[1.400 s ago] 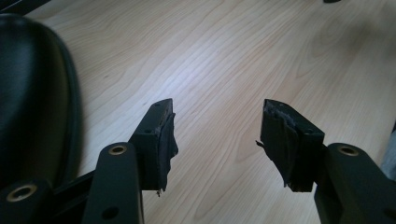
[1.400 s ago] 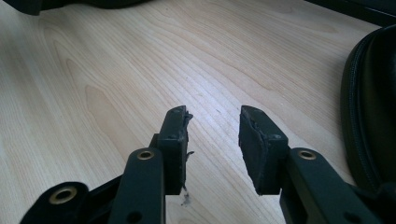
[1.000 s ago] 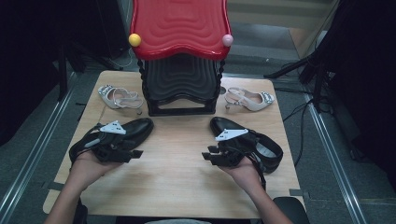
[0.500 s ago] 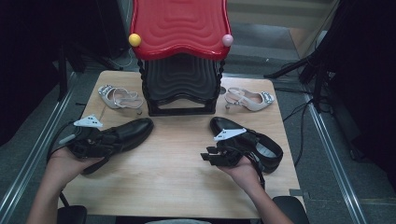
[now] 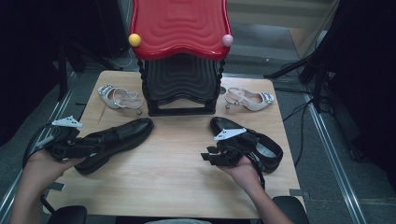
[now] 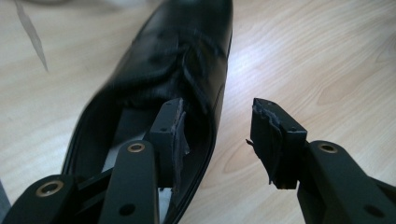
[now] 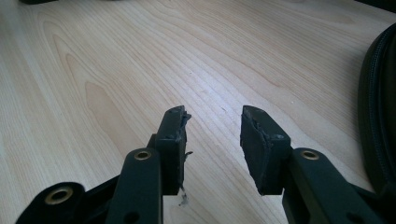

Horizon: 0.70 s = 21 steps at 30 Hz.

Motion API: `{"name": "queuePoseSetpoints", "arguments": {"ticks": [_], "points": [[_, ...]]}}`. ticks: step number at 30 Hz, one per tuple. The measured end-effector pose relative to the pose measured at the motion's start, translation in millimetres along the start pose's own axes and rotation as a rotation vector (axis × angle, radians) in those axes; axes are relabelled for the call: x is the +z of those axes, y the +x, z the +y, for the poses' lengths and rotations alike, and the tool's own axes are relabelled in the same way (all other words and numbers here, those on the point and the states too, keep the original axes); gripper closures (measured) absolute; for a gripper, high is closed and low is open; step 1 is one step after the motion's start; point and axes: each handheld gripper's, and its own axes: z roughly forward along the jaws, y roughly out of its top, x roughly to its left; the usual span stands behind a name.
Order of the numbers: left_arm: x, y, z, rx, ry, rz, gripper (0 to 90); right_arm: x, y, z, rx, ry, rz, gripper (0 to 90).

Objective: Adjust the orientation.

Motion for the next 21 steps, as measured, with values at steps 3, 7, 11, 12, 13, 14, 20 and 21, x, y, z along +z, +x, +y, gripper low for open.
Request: {"name": "queuePoseSetpoints", "arguments": {"ticks": [3, 7, 11, 12, 13, 14, 20, 21], "points": [[9.3, 3.6, -2.3, -0.011, 0.041, -0.002, 55.5, 0.4, 0.3, 0.0, -0.001, 0.001, 0.001, 61.8], [25.8, 0.4, 2.0, 0.003, 0.073, 0.014, 57.7, 1.2, 0.4, -0.1, -0.001, 0.005, 0.000, 61.6], [38.5, -2.8, 9.2, 0.022, 0.114, 0.015, 62.5, 2.1, 0.0, -0.1, -0.002, 0.008, 0.000, 61.6], [40.6, -2.8, 9.7, 0.021, 0.117, 0.023, 64.8, 2.3, 0.0, -0.1, -0.001, 0.009, 0.000, 61.6], [42.6, -2.4, 10.1, 0.023, 0.118, 0.026, 67.7, 2.3, 0.0, -0.1, -0.001, 0.010, 0.001, 61.6], [43.6, -1.4, 10.2, 0.027, 0.108, 0.009, 69.4, 2.4, 0.1, -0.2, 0.000, 0.010, 0.002, 61.6], [42.3, 0.8, 10.0, 0.046, 0.071, -0.049, 81.2, 2.7, -0.5, -0.2, 0.006, 0.011, 0.003, 61.6], [42.1, -0.9, 10.8, 0.043, 0.066, -0.051, 81.8, 2.7, -0.6, -0.3, 0.006, 0.010, 0.003, 61.5]]}}
